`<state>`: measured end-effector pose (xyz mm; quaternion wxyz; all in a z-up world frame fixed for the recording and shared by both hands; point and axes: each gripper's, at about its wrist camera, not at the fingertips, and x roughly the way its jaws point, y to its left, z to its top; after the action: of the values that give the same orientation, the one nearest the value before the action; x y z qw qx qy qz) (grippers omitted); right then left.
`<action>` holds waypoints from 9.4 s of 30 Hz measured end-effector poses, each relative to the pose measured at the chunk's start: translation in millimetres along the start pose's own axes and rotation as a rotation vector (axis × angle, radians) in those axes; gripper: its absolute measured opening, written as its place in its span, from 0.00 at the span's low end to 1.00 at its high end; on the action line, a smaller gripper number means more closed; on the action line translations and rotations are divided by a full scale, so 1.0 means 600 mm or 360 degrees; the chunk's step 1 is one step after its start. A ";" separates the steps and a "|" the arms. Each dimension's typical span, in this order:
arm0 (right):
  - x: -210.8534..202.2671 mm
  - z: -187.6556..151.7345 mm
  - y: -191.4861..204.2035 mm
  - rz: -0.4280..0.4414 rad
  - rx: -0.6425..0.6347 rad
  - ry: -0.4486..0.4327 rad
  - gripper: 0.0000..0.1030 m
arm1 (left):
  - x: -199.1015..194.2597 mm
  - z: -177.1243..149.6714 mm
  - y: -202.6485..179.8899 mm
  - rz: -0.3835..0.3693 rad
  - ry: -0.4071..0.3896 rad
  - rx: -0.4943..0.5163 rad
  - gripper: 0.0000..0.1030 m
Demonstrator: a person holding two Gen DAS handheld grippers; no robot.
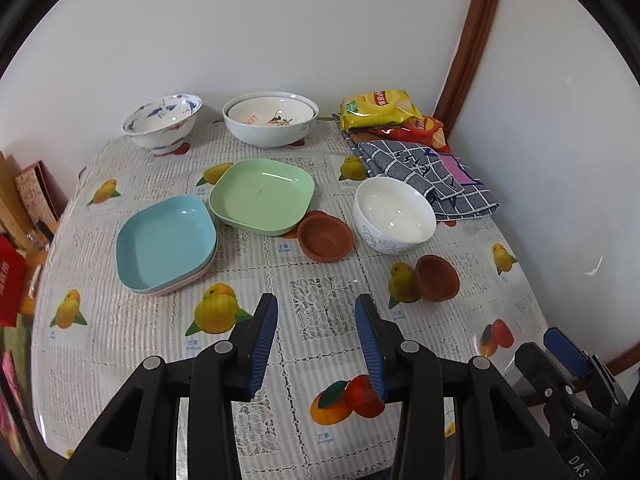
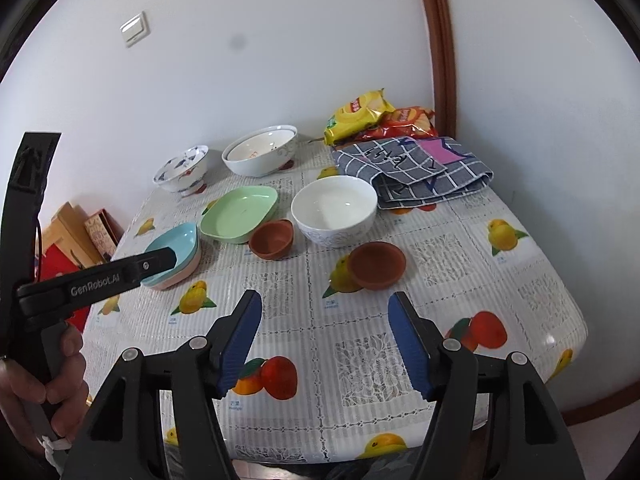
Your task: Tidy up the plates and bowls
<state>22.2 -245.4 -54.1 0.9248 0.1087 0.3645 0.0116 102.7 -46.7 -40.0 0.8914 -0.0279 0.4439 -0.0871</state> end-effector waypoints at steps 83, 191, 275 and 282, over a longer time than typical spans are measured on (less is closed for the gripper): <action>-0.072 0.007 0.044 -0.0023 -0.0108 -0.0051 0.64 | -0.058 -0.018 0.067 -0.0096 -0.0083 -0.0091 0.63; 0.226 0.179 0.206 0.0012 -0.0224 0.0041 0.04 | 0.070 0.123 0.193 -0.0041 -0.0078 -0.0228 0.10; 0.496 0.143 0.405 0.0234 -0.0502 0.0381 0.07 | 0.217 0.072 0.411 0.0195 0.0169 -0.0552 0.10; 0.512 0.150 0.413 0.0243 -0.0521 0.0375 0.08 | 0.227 0.070 0.411 0.0191 0.0193 -0.0519 0.10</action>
<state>322.9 10.0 -144.8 0.8776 -0.0178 0.4540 0.1532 248.6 169.8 -153.3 0.8503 -0.1403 0.5058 0.0378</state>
